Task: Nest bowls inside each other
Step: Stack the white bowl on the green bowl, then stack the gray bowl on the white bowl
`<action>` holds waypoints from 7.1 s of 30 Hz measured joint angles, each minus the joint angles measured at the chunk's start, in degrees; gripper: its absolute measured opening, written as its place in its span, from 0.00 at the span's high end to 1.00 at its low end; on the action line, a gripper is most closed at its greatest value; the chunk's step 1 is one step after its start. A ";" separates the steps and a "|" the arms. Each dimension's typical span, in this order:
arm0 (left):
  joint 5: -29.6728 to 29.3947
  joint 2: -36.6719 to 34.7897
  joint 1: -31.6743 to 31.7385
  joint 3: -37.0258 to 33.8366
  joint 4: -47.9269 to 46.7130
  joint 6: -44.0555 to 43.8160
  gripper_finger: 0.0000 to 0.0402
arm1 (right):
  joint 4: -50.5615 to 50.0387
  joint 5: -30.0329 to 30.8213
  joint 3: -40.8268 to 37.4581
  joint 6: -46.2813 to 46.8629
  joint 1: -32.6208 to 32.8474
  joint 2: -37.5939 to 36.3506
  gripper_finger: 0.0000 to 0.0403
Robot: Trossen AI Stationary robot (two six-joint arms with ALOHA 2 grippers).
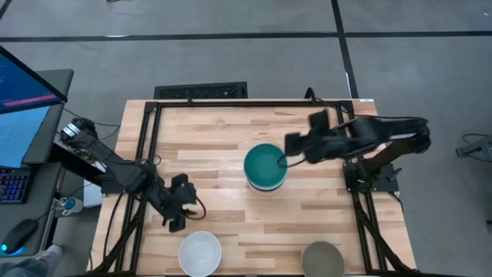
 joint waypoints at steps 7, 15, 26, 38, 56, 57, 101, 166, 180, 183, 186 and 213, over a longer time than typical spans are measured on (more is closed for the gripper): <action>3.39 6.88 -2.46 -0.07 1.29 -2.37 0.61 | -1.38 9.43 1.88 2.17 4.35 -6.10 0.33; 9.62 15.59 -5.64 -0.07 1.82 -6.85 0.59 | -1.72 22.32 1.94 6.19 11.05 -9.28 0.33; 9.94 18.30 -7.16 0.00 12.80 -15.25 0.59 | -3.71 18.40 1.88 3.78 13.00 -9.32 0.33; 13.22 22.78 -7.02 0.09 18.70 -20.93 0.59 | -10.24 15.00 1.88 2.75 13.00 -9.32 0.33; 14.17 25.28 -1.35 0.00 12.87 -8.46 0.97 | -11.87 3.30 -0.40 11.95 23.00 -4.88 0.33; 15.58 24.84 -0.18 0.01 12.13 -7.85 0.98 | -12.05 2.25 -1.49 13.51 23.84 -4.62 0.33; 19.29 45.49 43.10 64.67 -20.19 35.17 0.99 | -3.67 -29.95 -20.35 52.41 49.83 13.96 0.33; -21.86 20.18 8.79 30.89 -16.31 9.31 0.74 | 10.92 -11.46 -20.10 34.53 37.04 1.41 0.98; -37.47 2.62 -8.93 -2.82 6.01 -21.25 0.74 | 4.06 -4.53 -5.42 4.25 12.08 -3.42 0.97; -40.99 2.61 -10.55 -5.02 7.23 -24.81 0.74 | 6.10 -6.43 -4.57 -0.28 7.61 -2.96 0.95; -45.11 2.63 -11.39 -7.37 9.45 -26.38 0.74 | 8.64 -9.29 -4.62 -4.06 4.39 -2.74 0.93; -46.75 2.72 -10.25 -14.14 24.22 -19.23 0.74 | 4.73 -14.63 -4.68 -3.75 0.50 2.83 0.89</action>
